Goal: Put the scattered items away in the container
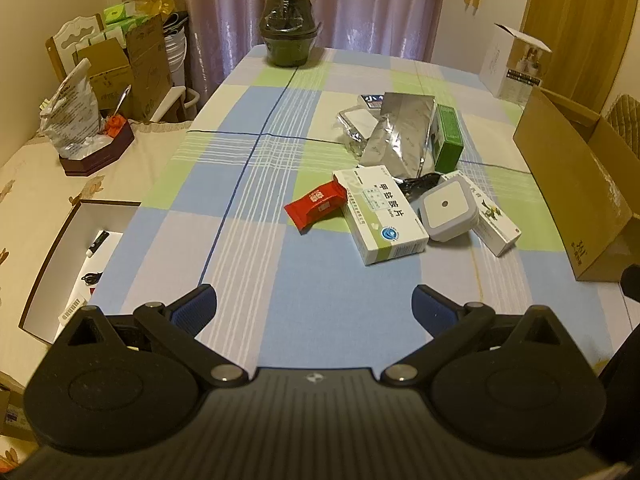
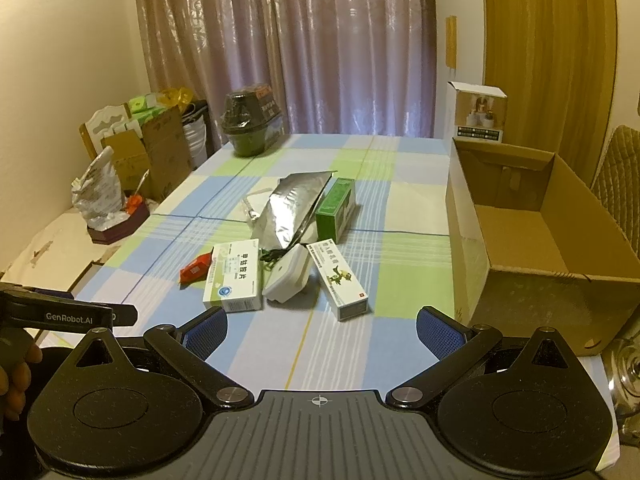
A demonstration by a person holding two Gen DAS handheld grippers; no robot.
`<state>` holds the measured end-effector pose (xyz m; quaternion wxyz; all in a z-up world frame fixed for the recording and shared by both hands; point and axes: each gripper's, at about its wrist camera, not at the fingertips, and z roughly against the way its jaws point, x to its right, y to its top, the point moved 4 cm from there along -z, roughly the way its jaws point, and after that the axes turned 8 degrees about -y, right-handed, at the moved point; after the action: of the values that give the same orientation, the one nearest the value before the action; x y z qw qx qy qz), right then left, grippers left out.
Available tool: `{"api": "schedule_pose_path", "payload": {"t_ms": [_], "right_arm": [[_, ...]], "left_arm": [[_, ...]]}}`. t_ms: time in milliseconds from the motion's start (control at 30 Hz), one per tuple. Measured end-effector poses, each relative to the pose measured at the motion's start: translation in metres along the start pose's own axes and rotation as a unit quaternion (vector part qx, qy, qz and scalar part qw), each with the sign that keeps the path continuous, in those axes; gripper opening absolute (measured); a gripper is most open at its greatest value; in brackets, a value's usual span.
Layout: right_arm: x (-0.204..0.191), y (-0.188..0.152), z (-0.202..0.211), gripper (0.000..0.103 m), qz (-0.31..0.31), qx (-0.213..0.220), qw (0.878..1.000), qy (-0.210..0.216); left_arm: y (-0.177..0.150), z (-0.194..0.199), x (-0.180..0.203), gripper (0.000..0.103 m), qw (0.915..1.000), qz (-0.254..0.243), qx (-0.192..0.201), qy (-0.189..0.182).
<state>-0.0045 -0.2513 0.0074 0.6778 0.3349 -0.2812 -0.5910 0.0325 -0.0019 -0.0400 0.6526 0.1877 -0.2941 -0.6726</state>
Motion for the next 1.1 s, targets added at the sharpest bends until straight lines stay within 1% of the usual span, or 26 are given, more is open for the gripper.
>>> {"api": "schedule_pose_path", "payload": {"t_ms": [167, 233, 367, 400, 467, 533, 633, 700, 833, 867, 967, 1100], "right_arm": [[0.000, 0.002, 0.002, 0.103, 0.002, 0.005, 1.000, 0.005], [-0.003, 0.002, 0.002, 0.103, 0.010, 0.000, 1.000, 0.015], [-0.006, 0.003, -0.001, 0.103, 0.014, -0.011, 1.000, 0.020], [-0.006, 0.004, 0.000, 0.103, 0.011, -0.009, 1.000, 0.021], [-0.006, 0.007, 0.002, 0.103, 0.010, 0.005, 1.000, 0.009], [-0.009, 0.009, 0.002, 0.103, 0.023, 0.016, 1.000, 0.002], [-0.014, 0.012, 0.001, 0.103, 0.049, 0.033, 0.998, 0.015], [-0.016, 0.015, -0.006, 0.103, 0.055, 0.020, 0.998, 0.021], [-0.012, 0.020, -0.023, 0.103, 0.040, -0.012, 0.999, 0.035], [-0.012, 0.021, -0.029, 0.103, 0.042, -0.019, 0.998, 0.031], [-0.012, 0.021, -0.045, 0.103, 0.059, -0.039, 0.997, 0.022], [-0.013, 0.018, -0.065, 0.103, 0.082, -0.046, 0.995, 0.028]], "left_arm": [[-0.001, -0.001, -0.001, 0.102, 1.0000, 0.003, 0.000, 0.000], [-0.002, -0.001, -0.001, 0.102, 1.0000, 0.004, 0.000, 0.001], [-0.002, -0.001, -0.001, 0.102, 1.0000, 0.003, -0.001, 0.003], [-0.002, -0.001, -0.002, 0.102, 1.0000, 0.003, -0.002, 0.003], [-0.002, -0.001, -0.002, 0.102, 1.0000, 0.007, -0.003, 0.002], [-0.002, -0.002, -0.003, 0.102, 0.9999, 0.010, -0.006, 0.000], [-0.002, -0.003, -0.005, 0.102, 0.9998, 0.016, -0.012, -0.005], [-0.001, -0.004, -0.007, 0.102, 0.9996, 0.022, -0.017, -0.007], [0.002, -0.005, -0.008, 0.102, 0.9993, 0.027, -0.025, -0.010], [0.003, -0.005, -0.007, 0.102, 0.9992, 0.027, -0.027, -0.009], [0.015, -0.005, -0.004, 0.102, 0.9995, 0.022, -0.021, -0.005], [0.035, -0.017, 0.002, 0.102, 0.9994, 0.027, -0.015, -0.019]]}}
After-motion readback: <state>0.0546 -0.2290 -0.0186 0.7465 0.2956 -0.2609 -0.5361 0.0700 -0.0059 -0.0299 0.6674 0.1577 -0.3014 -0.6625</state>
